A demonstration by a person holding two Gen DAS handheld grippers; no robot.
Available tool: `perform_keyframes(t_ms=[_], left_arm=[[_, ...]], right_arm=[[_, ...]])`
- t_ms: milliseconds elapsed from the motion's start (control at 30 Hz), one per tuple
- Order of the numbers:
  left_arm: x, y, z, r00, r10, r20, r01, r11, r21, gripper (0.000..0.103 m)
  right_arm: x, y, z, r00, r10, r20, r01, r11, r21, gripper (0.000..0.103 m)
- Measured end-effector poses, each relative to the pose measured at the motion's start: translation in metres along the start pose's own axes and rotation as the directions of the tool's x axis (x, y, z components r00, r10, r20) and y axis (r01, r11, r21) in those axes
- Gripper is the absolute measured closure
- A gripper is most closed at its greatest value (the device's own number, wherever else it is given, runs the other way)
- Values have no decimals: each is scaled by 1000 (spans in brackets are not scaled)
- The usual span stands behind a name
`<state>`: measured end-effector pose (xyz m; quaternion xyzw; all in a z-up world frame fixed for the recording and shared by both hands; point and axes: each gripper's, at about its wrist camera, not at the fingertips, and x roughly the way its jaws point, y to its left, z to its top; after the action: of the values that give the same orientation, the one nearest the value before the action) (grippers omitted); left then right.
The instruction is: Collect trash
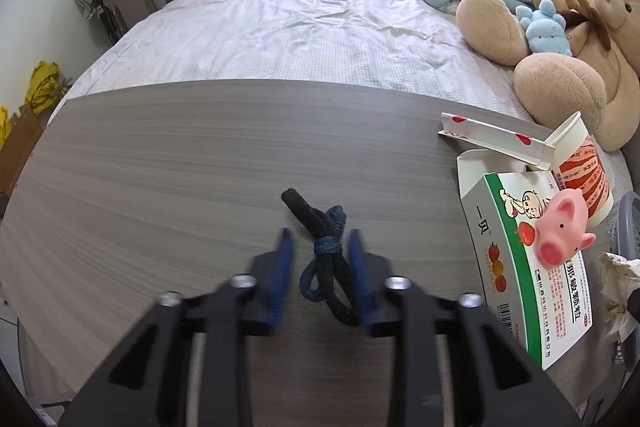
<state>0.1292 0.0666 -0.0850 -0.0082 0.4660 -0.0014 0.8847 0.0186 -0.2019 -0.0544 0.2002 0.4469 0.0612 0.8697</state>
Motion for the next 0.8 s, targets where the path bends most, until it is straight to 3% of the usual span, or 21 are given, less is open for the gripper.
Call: perform_keyframes(t_ms=[233,467,800], left_arm=[[-11,3,-7,1000,-30,-6,30,1000,-3,90],[-51,-7,-16,998,-56,41,54,998,36,90],[-97,-57,-10,977,-183,108,168,976,139,90]], right_arm=[[0,-1,1,1000,1,1,-1,1000,2,54],[-4,-3,2,1000,3,14,-3,1000,4,54],[-29,-14,3,997,-11,71,9,1000,25,54]])
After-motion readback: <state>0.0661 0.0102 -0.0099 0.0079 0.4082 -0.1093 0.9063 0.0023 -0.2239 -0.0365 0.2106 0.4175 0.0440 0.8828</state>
